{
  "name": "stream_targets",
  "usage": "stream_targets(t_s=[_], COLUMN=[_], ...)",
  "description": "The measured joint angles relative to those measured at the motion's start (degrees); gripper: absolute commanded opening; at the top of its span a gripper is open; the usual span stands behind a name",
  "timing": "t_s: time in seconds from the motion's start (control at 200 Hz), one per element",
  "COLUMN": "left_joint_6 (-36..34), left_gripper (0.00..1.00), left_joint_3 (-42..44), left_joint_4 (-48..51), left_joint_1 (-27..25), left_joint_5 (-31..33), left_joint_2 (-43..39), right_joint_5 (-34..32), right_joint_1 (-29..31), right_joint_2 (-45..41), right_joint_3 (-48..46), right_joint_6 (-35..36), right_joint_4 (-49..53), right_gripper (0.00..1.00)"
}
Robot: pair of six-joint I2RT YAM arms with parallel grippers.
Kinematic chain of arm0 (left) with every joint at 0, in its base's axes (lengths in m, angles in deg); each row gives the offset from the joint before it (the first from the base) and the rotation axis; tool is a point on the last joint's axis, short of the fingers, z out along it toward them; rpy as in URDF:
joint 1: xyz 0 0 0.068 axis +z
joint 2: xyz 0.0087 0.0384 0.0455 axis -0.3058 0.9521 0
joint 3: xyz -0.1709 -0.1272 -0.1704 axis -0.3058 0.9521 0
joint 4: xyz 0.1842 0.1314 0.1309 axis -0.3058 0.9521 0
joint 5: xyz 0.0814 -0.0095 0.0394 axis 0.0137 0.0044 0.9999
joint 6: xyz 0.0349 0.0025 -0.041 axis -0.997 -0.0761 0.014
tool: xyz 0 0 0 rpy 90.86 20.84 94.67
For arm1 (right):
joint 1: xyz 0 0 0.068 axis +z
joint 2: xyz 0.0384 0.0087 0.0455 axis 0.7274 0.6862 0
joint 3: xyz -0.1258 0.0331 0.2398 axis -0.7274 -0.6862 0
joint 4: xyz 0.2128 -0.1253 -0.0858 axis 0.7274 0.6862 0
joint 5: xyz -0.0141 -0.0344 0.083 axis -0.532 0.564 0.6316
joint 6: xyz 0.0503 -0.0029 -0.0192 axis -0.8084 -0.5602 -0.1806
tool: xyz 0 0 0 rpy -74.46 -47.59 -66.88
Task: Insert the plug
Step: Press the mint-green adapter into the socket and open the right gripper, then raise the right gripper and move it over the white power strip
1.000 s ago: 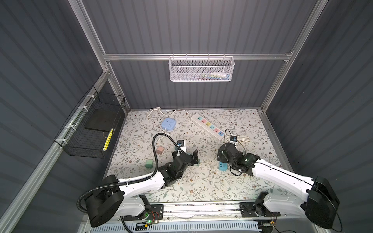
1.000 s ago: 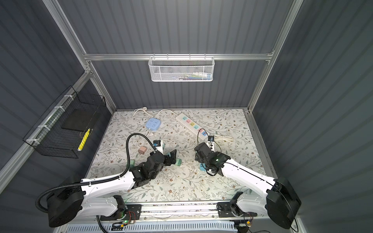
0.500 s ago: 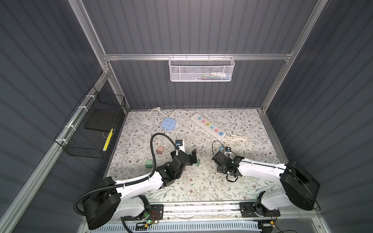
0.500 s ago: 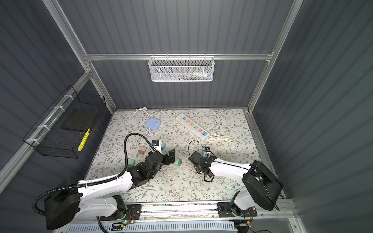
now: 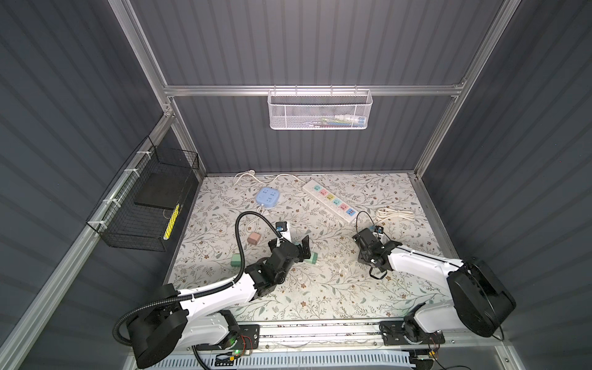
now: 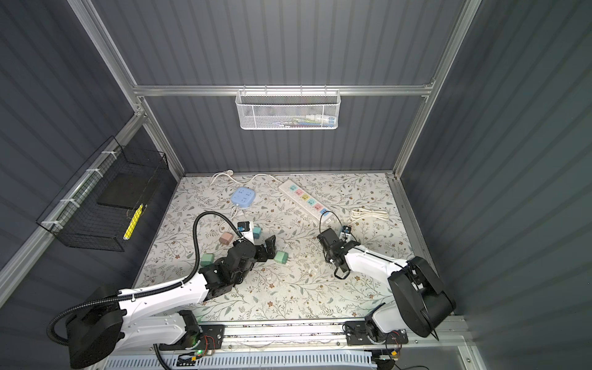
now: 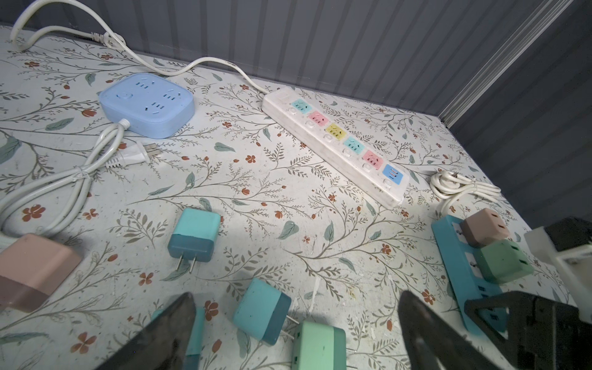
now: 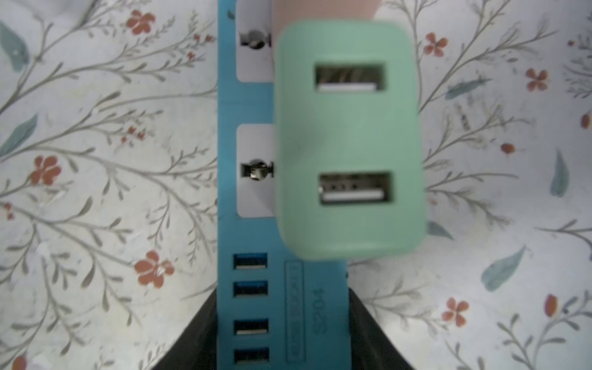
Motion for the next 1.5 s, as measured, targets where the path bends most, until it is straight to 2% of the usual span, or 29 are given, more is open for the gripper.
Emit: stream_targets(t_s=[0.225,0.41,0.56,0.64,0.77,0.926,1.191,1.341,1.501], left_joint_6=[-0.3,-0.5,-0.9,-1.1,-1.2,-1.3,-1.2,-1.2,-1.0], left_gripper=[0.98,0.98,0.98,0.98,0.98,0.99,1.0,1.0,1.0], left_joint_3=[0.0,0.0,-0.7,-1.1,-1.4,-2.3,-3.6,-3.8,-4.1], left_joint_4=[-0.2,-0.3,-0.6,-0.6,-0.4,1.7,4.7,6.8,8.3], left_joint_1=[0.6,1.9,2.6,3.0,3.3,3.5,3.6,3.7,3.7], left_joint_5=[0.5,0.9,0.9,0.9,0.9,0.7,0.4,0.4,0.5], left_joint_2=[0.7,2.0,2.8,2.8,2.4,0.7,-2.6,-3.2,-3.5], right_joint_5=[4.2,6.5,7.8,8.6,9.3,9.6,11.9,10.9,10.7], right_joint_1=[-9.4,-13.2,-13.9,-13.9,-13.9,-13.9,-13.5,-13.6,-17.8], right_joint_2=[6.9,12.7,14.8,14.3,11.6,5.3,-2.3,-6.4,-3.9], right_joint_3=[6.3,12.1,14.7,15.0,17.2,20.1,20.0,20.2,24.1], right_joint_6=[8.1,12.0,13.4,14.3,15.5,16.5,17.5,19.2,21.3], right_joint_4=[-3.9,-4.6,-4.7,-4.1,-1.0,2.0,7.8,9.2,9.3], right_gripper=[0.46,0.49,0.59,0.7,0.81,0.87,0.9,0.89,0.87])
